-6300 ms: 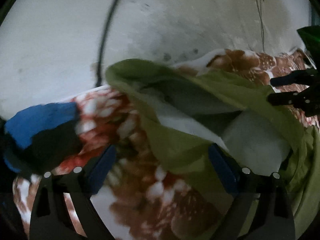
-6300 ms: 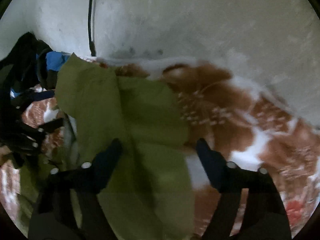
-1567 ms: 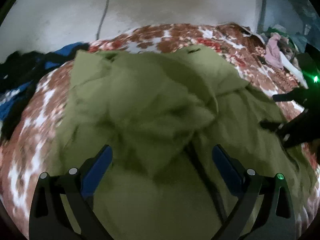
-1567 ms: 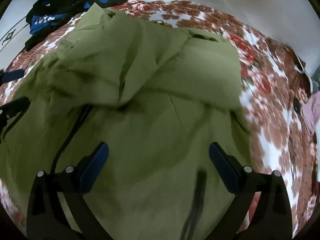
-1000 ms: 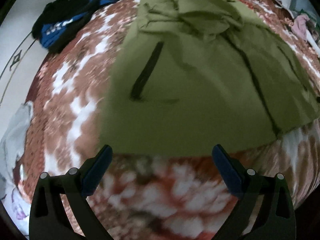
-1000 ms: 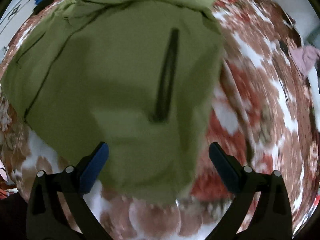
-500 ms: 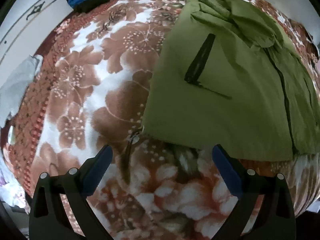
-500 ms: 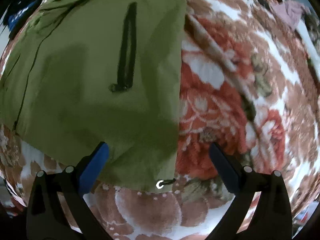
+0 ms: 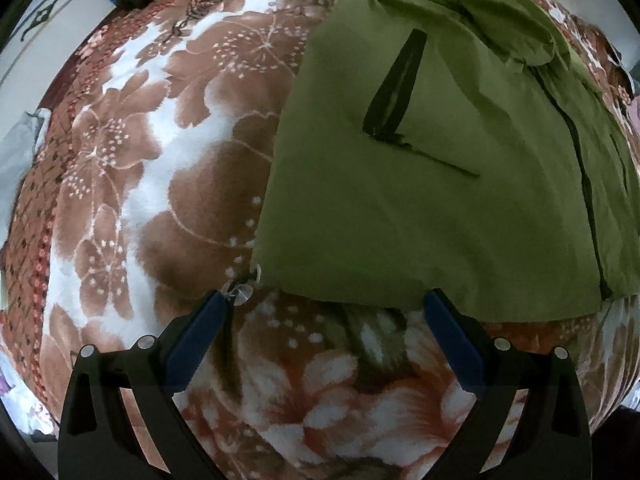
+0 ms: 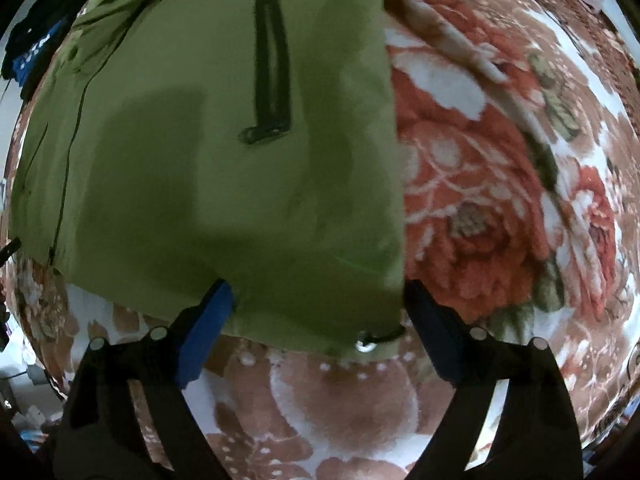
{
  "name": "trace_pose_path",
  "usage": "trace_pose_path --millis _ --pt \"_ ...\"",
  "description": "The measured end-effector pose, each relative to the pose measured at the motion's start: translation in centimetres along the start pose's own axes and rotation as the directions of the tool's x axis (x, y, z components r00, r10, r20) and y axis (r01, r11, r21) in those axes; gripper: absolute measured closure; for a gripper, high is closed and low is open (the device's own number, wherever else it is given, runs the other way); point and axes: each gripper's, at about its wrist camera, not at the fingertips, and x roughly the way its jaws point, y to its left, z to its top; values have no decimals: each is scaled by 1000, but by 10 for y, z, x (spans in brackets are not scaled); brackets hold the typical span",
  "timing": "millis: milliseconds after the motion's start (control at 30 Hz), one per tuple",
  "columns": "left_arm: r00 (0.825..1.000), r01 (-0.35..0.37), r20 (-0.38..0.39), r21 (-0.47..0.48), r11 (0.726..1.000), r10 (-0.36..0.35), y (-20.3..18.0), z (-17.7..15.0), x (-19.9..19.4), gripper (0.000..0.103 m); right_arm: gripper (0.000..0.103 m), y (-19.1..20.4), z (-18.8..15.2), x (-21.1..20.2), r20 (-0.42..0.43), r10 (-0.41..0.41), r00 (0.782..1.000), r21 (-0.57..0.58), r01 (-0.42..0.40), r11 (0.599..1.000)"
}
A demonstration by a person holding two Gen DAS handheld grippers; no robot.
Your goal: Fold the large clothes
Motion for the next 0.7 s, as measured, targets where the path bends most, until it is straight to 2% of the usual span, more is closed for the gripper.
trace_pose_path --millis 100,233,300,367,467,533,600,667,700 --pt "999 45 -2 -40 998 -45 4 6 -1 5 25 10 1 -1 -7 -7 1000 -31 7 1000" --pt "996 76 45 -51 996 -74 9 18 -7 5 33 19 6 -8 -17 30 999 -45 -30 999" --pt "991 129 52 -85 988 -125 15 23 -5 5 33 20 9 -8 -28 43 999 -57 -44 997" --pt "985 170 47 -105 980 -166 17 26 -1 6 34 22 15 -3 -44 21 999 -97 -25 995" --pt "979 202 48 -72 977 -199 9 29 0 7 34 25 19 6 -55 28 998 -103 -33 994" --pt "974 224 56 -41 974 -221 0 30 -5 8 30 23 23 11 -62 48 997 -87 -53 995" --pt "966 257 32 -2 966 -257 -9 31 -6 24 25 17 30 14 -63 79 995 -59 -82 995" --pt "963 267 11 33 963 -268 -15 33 -5 52 26 17 39 12 -57 97 994 -39 -99 994" --pt "965 261 0 48 964 -261 -18 34 -4 53 30 18 42 11 -57 103 993 -40 -106 994"
